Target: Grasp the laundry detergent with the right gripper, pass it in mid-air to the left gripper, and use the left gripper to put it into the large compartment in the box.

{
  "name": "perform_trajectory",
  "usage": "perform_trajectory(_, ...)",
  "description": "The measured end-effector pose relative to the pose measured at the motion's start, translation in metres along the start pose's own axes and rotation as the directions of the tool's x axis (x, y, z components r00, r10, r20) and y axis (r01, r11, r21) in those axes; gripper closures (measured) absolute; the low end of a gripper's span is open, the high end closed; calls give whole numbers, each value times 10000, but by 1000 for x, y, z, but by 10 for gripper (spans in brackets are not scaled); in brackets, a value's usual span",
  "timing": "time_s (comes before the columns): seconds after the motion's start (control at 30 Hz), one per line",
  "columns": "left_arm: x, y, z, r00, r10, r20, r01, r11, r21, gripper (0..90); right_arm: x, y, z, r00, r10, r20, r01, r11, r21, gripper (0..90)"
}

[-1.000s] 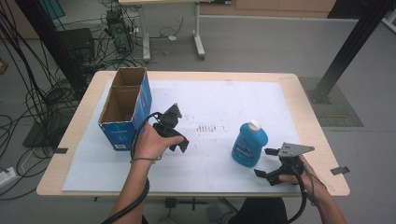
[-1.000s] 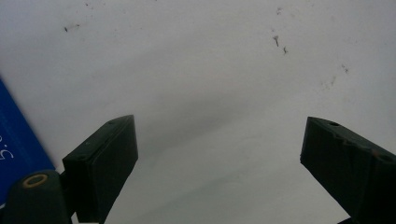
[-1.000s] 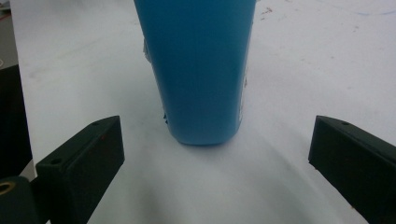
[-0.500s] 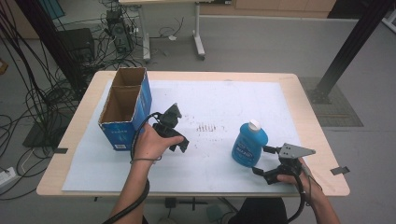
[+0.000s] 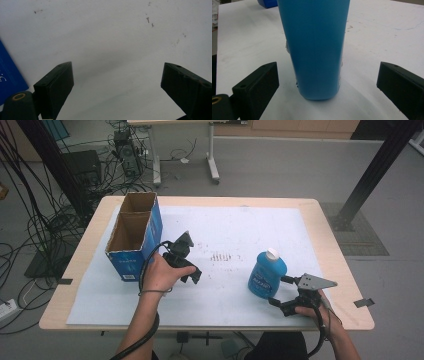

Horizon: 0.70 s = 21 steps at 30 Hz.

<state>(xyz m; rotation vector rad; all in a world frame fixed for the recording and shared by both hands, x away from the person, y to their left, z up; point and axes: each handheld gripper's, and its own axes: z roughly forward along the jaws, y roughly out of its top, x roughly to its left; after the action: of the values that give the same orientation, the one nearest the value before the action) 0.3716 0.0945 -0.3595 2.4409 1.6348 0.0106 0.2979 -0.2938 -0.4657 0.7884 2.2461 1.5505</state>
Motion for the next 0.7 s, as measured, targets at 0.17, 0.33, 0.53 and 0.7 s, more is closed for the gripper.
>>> perform_trajectory(0.17, 1, -1, 0, 10000, 6, 1, -6, 10000, 15, 115, 1, -2, 2, 9999, -9, 114, 10, 9999, -124, 38)
perform_trajectory(0.33, 0, -2, 0, 10000, -40, 23, 40, 10000, 29, 115, 1, -3, 3, 9998, 3, 195, 1, 9998, -199, 38)
perform_trajectory(0.53, 1, -2, 0, 10000, -20, -4, 20, 10000, 79, 115, 1, -3, 3, 9996, 35, 267, -27, 9995, -302, 38)
perform_trajectory(0.7, 1, -2, 0, 10000, -14, 7, 14, 10000, 51, 115, 2, -2, 5, 9997, -20, 230, 28, 9993, -371, 39)
